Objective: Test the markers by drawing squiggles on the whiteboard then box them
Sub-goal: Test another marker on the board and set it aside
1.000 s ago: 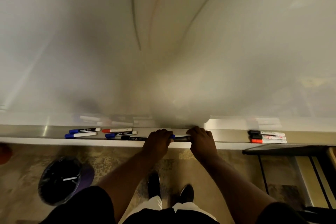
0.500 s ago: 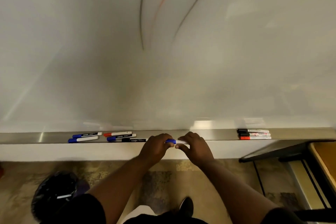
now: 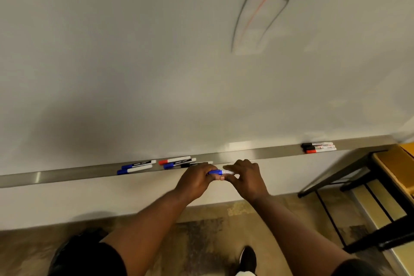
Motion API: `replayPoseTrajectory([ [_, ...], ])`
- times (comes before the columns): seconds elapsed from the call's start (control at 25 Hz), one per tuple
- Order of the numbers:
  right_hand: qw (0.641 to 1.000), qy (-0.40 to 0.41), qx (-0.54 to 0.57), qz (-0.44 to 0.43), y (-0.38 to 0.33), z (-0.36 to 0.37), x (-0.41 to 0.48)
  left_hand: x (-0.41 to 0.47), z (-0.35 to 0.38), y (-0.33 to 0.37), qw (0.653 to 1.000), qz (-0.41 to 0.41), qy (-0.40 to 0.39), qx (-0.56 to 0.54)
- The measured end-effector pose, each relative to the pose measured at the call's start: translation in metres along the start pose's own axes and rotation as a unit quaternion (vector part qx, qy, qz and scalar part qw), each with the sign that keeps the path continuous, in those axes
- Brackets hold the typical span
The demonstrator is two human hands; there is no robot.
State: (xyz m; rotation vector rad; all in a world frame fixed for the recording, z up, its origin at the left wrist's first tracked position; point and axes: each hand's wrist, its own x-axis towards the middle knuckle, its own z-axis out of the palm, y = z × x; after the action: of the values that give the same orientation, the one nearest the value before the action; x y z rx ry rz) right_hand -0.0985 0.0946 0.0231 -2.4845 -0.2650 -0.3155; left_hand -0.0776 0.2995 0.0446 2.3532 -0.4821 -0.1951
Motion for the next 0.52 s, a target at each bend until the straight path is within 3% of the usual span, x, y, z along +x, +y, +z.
replayPoseTrajectory([
  [0.24, 1.0, 0.001, -0.027, 0.011, -0.074, 0.018, -0.037, -0.067, -0.032, -0.027, 1.0, 0.002, 0.003, -0.019],
  [0.52, 0.998, 0.03, -0.047, 0.04, -0.108, 0.01, -0.045, -0.096, -0.035, -0.017, 0.997, 0.012, 0.073, 0.006],
])
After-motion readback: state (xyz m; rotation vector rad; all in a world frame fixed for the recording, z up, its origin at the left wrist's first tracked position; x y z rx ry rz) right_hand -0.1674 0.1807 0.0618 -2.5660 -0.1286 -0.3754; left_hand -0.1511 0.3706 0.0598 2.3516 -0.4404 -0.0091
